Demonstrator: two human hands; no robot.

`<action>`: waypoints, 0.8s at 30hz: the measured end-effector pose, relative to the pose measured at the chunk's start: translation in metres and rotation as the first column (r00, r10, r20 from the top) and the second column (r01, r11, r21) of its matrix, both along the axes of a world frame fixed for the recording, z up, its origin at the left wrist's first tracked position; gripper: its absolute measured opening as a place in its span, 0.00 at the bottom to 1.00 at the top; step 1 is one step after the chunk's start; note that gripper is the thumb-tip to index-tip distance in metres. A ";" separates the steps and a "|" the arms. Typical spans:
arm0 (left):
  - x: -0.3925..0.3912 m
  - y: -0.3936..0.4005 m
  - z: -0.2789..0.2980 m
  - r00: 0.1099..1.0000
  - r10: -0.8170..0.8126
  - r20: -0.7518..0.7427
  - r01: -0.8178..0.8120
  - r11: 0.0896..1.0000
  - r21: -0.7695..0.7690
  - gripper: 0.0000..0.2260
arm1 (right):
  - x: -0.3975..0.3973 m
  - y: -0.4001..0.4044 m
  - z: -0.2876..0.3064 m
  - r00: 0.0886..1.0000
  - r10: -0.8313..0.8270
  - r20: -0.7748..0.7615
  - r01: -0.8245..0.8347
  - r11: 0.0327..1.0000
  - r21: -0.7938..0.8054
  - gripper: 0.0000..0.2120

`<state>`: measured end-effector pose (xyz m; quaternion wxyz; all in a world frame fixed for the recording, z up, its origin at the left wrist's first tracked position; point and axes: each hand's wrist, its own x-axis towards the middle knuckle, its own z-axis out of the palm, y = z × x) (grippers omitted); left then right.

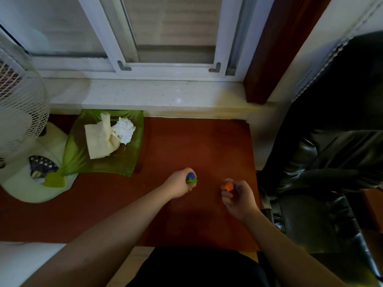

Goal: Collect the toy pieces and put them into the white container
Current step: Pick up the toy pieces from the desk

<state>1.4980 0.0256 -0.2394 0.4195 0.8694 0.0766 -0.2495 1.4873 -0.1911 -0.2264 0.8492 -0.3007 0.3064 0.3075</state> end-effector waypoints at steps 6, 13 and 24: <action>-0.021 -0.015 0.020 0.796 0.411 -0.444 -0.604 0.580 -0.546 0.08 | -0.007 0.007 0.024 1.000 -0.025 0.004 0.025 0.996 0.081 0.08; -0.031 -0.029 0.037 0.718 0.420 -0.555 -0.682 0.266 -0.681 0.11 | -0.009 -0.002 0.039 0.998 -0.058 0.022 0.055 0.990 0.128 0.06; -0.038 -0.056 0.044 0.812 0.438 -0.387 -0.584 0.596 -0.551 0.12 | -0.027 -0.038 0.042 0.983 0.047 0.179 -0.002 0.969 -0.245 0.07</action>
